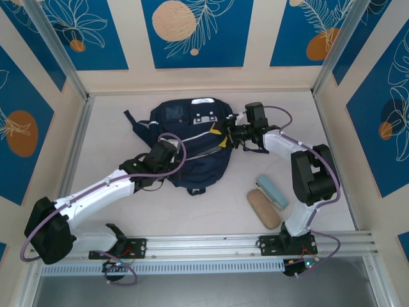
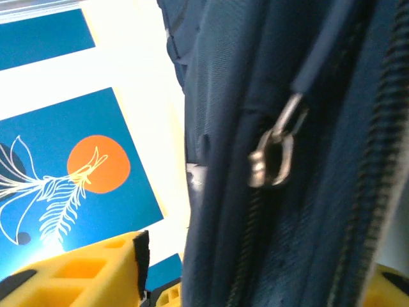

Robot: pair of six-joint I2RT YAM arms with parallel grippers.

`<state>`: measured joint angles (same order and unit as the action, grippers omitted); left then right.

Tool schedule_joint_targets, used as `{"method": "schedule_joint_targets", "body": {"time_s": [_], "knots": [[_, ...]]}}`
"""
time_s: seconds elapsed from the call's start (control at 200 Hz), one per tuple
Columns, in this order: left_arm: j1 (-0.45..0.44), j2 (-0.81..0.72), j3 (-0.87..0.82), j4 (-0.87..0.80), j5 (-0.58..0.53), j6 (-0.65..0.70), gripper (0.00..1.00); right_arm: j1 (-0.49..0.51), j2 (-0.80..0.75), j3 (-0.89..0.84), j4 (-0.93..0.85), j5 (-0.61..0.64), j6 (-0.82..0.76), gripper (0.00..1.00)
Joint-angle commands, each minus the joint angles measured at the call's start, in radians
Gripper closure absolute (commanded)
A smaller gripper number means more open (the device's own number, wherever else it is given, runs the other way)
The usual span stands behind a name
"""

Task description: Pack the student bag

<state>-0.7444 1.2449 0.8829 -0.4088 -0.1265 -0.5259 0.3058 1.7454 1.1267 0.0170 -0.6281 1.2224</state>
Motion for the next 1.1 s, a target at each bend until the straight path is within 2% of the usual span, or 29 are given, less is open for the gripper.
{"method": "schedule_joint_targets", "body": {"time_s": [0.0,0.205,0.305,0.425,0.585,0.66,0.8,1.095], "knots": [[0.004,0.036,0.065,0.063,0.074,0.064,1.00,0.020,-0.084,-0.030,0.044,0.008,0.061,0.41],[-0.003,0.058,0.078,0.133,0.158,0.082,1.00,0.135,-0.169,-0.093,-0.044,0.178,0.139,0.40],[-0.004,0.067,0.076,0.135,0.174,0.093,1.00,0.206,-0.162,-0.045,-0.156,0.302,0.122,0.43],[-0.005,0.068,0.065,0.122,0.137,0.111,1.00,0.249,-0.129,0.002,-0.211,0.378,0.118,0.51],[0.004,0.053,0.093,0.061,0.067,0.127,1.00,0.251,-0.113,0.028,-0.224,0.445,0.135,0.74],[0.017,0.040,0.109,-0.006,0.014,0.133,1.00,0.249,-0.123,0.059,-0.267,0.461,0.100,0.81],[0.059,-0.002,0.067,-0.059,-0.029,0.162,1.00,0.239,-0.178,0.044,-0.281,0.490,0.036,0.85],[0.150,-0.036,-0.039,-0.088,-0.034,0.120,1.00,0.163,-0.224,0.059,-0.249,0.351,-0.002,0.88]]}}
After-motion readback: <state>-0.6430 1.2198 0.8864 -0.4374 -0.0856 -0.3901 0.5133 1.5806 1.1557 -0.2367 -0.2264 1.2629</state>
